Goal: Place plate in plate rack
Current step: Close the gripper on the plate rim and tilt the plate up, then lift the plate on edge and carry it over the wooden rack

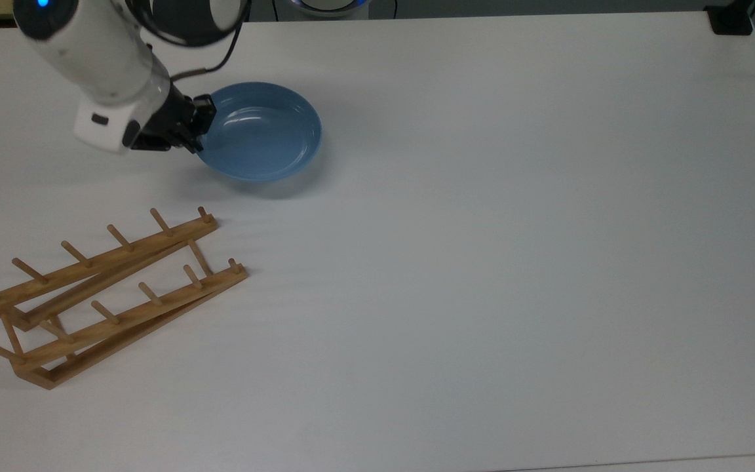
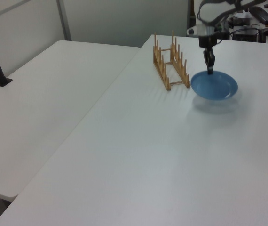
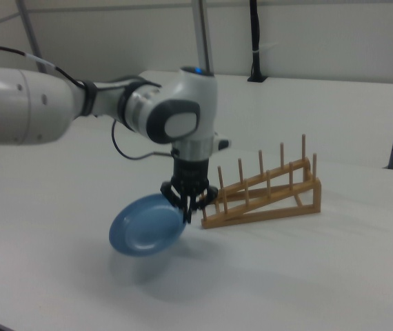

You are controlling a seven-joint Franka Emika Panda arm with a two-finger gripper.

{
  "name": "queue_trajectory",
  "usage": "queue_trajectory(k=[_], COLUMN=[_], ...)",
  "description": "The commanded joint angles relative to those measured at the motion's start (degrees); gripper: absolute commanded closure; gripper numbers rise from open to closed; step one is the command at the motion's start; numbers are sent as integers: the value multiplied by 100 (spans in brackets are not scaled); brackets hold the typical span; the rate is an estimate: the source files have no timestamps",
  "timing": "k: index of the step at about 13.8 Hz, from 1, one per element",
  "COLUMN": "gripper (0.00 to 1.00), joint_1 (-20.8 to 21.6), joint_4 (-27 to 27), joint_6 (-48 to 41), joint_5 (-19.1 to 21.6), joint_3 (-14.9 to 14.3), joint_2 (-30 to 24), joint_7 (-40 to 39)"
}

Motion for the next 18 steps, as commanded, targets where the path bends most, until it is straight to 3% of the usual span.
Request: queue_trajectory(k=[1,6,11,15,18], gripper=[100,100,100,100,100], joint_1=[212,485,538,529,520], joint_4=[-3,154,629,735,735], joint_6=[-99,392,1183,1709,2281], joint_5=[0,-1045,-2449,-3339,-4225], joint_3=[-85,-120,-103,-94,-129], joint_2=[-620,-1236,-1236,-1184,-1000], joint_7=[475,1513,3014,3596,4000])
